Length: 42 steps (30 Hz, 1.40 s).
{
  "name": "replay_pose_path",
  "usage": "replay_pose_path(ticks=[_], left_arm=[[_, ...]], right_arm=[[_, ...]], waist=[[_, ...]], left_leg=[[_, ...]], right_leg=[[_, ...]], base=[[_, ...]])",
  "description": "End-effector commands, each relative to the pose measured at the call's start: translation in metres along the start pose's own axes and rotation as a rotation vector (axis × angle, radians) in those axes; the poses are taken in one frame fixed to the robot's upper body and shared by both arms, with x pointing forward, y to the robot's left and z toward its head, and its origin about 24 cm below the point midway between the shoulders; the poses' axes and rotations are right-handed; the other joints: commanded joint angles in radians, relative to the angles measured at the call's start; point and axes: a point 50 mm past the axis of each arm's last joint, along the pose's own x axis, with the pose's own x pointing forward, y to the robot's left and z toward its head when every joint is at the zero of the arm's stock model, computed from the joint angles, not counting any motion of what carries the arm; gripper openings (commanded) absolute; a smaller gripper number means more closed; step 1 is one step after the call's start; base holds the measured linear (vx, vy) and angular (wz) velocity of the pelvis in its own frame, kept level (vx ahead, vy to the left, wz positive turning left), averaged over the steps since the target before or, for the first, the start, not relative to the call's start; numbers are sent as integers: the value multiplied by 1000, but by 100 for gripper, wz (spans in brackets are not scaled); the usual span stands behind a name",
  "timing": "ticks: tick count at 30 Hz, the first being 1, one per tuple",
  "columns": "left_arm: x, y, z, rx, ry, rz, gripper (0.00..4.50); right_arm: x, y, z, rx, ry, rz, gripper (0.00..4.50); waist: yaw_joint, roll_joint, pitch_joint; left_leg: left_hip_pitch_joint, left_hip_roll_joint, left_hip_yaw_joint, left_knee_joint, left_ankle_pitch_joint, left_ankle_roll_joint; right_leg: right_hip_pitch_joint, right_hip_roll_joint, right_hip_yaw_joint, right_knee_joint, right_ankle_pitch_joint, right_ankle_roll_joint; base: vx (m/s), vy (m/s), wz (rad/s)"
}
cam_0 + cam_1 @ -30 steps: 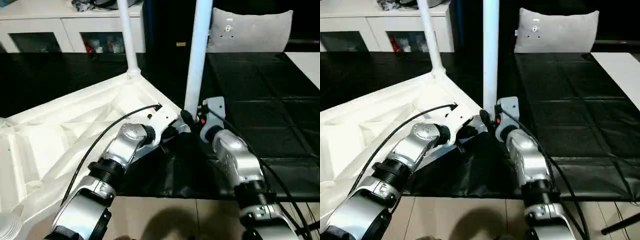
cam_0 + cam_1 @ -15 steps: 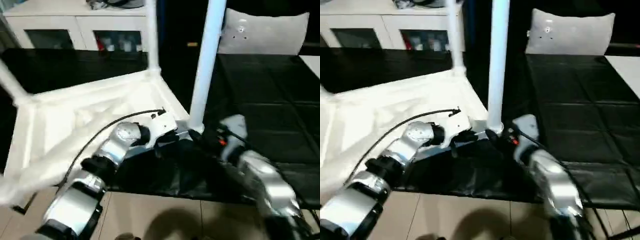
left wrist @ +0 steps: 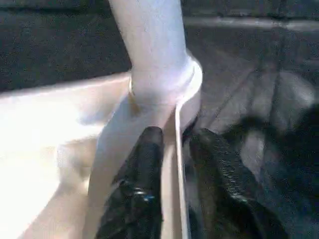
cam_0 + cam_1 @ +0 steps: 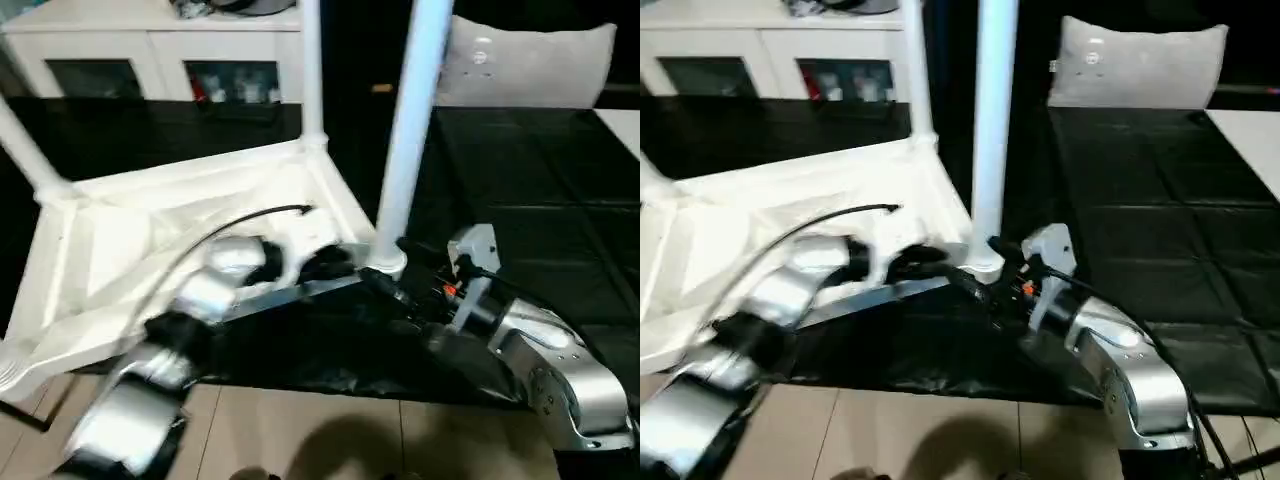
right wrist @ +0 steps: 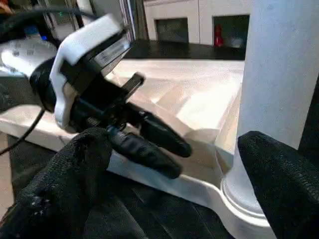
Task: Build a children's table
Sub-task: Rotate table base
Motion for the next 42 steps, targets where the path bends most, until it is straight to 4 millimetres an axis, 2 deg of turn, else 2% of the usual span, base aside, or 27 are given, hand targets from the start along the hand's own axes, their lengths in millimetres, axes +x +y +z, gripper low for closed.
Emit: replay_pose_path(ticks=[1, 2, 4, 5, 6, 7, 8, 10, 11, 13, 14, 15, 16, 17, 18, 21, 23, 28, 32, 33, 34, 37, 39, 42], left_arm=[[-20, 1, -5, -44, 1, 15, 134], [-26, 1, -8, -53, 2, 21, 144], [-47, -3, -12, -91, -5, 31, 161], [-53, -5, -13, -102, -8, 29, 161], [-60, -8, -14, -111, -5, 19, 171], [-70, -14, -16, -118, 6, -1, 190], [-79, -20, -17, -133, 15, -13, 190], [-96, -32, -16, -160, 19, -35, 190], [-101, -37, -14, -175, 23, -39, 190], [-105, -43, -14, -184, 28, -46, 190], [-110, -50, -13, -202, 46, -56, 190], [-111, -53, -13, -207, 54, -59, 190], [-113, -62, -16, -228, 100, -72, 190], [-114, -62, -17, -229, 107, -71, 190], [-114, -66, -21, -243, 150, -61, 190], [-115, -68, -27, -252, 209, -37, 190], [-115, -66, -37, -250, 290, 37, 190], [-118, -54, -44, -219, 365, 174, 190], [-118, -46, -42, -196, 366, 223, 190], [-118, -45, -42, -191, 370, 224, 190], [-118, -45, -43, -183, 377, 228, 190], [-116, -42, -43, -171, 381, 241, 190], [-115, -40, -43, -152, 381, 253, 190], [-113, -35, -43, -132, 373, 276, 190]], right_arm=[[11, 7, 10, 6, -47, 35, 450], [14, 7, 11, 5, -51, 32, 450], [23, 11, 14, -2, -52, 39, 450], [24, 12, 14, -3, -50, 42, 450], [26, 13, 15, -6, -49, 43, 450], [29, 16, 15, -2, -50, 52, 450], [34, 18, 15, 0, -46, 58, 450], [46, 21, 16, 6, -39, 63, 450], [53, 22, 17, -3, -35, 58, 450], [59, 24, 17, -9, -28, 58, 450], [70, 25, 17, -25, -6, 51, 450], [74, 25, 17, -33, 3, 47, 450], [87, 27, 15, -71, 42, 39, 450], [89, 27, 14, -75, 49, 33, 450], [100, 26, 11, -100, 89, -9, 450], [110, 23, 8, -116, 114, -63, 450], [116, 14, 6, -131, 122, -176, 450], [116, -1, -1, -162, 144, -348, 450], [103, -33, -6, -162, 140, -619, 450], [99, -41, -6, -144, 136, -669, 450], [92, -51, -6, -123, 132, -743, 450], [82, -68, -4, -117, 118, -831, 450], [75, -78, -2, -123, 111, -873, 450], [63, -94, 2, -142, 102, -932, 450]], waist=[[3, -5, -66], [-2, -5, -65], [-6, -1, -67], [-8, 0, -65], [-8, 1, -62], [-8, 3, -62], [-4, 6, -62], [-8, 8, -61], [-10, 8, -59], [-10, 9, -57], [-7, 10, -53], [-8, 8, -55], [-14, 8, -50], [-15, 8, -50], [-17, 5, -50], [-19, 7, -51], [-20, 7, -54], [-25, 9, -61], [-23, 15, -62], [-22, 14, -62], [-20, 17, -62], [-15, 15, -65], [-14, 12, -66], [-12, 10, -68]], left_leg=[[3, 33, -12, -77, -217, 36], [-2, 35, -16, -83, -219, 26], [8, 37, -14, -82, -238, 8], [7, 38, -14, -85, -237, 6], [11, 36, -10, -85, -260, 6], [13, 36, -11, -85, -268, 1], [13, 38, -13, -88, -277, -5], [9, 39, -16, -93, -290, -16], [13, 36, -13, -91, -303, -20], [16, 35, -12, -92, -323, -31], [20, 32, -9, -92, -340, -30], [19, 34, -11, -92, -342, -39], [14, 31, -14, -97, -354, -42], [19, 31, -13, -95, -359, -44], [17, 28, -14, -94, -351, -45], [20, 27, -13, -93, -355, -52], [18, 27, -14, -94, -333, -54], [17, 22, -11, -89, -284, -60], [23, 21, -9, -85, -297, -67], [24, 19, -9, -85, -310, -65], [23, 20, -10, -85, -311, -65], [25, 19, -7, -82, -301, -63], [19, 16, -7, -81, -286, -57], [18, 15, -6, -75, -266, -48]], right_leg=[[60, -59, 42, -75, -330, -165], [60, -57, 41, -70, -322, -167], [53, -56, 43, -68, -313, -174], [52, -55, 45, -66, -300, -180], [45, -49, 45, -71, -312, -180], [45, -49, 45, -70, -314, -180], [45, -50, 46, -67, -309, -182], [46, -49, 46, -59, -294, -189], [43, -47, 46, -62, -305, -188], [39, -46, 48, -63, -326, -189], [36, -44, 49, -72, -363, -173], [36, -48, 50, -65, -360, -177], [38, -47, 48, -71, -414, -157], [34, -45, 49, -73, -424, -151], [36, -45, 50, -74, -431, -143], [32, -44, 52, -75, -435, -135], [35, -41, 53, -70, -388, -133], [42, -37, 52, -60, -278, -152], [38, -36, 51, -58, -256, -172], [39, -36, 51, -58, -262, -170], [40, -36, 51, -57, -262, -166], [39, -36, 51, -56, -242, -164], [45, -35, 49, -53, -227, -162], [47, -35, 48, -51, -208, -168]], base=[[0, 0, 0], [0, 0, 0], [0, 0, 0], [0, 0, 0], [0, 0, 0], [0, 0, 0], [0, 0, 0], [0, 0, 0], [0, 0, 0], [0, 0, 0], [0, 0, 0], [0, 0, 0], [0, 0, 0], [0, 0, 0], [0, 0, 0], [0, 0, 0], [0, 0, 0], [0, 0, 0], [0, 0, 0], [0, 0, 0], [0, 0, 0], [0, 0, 0], [0, 0, 0], [0, 0, 0]])
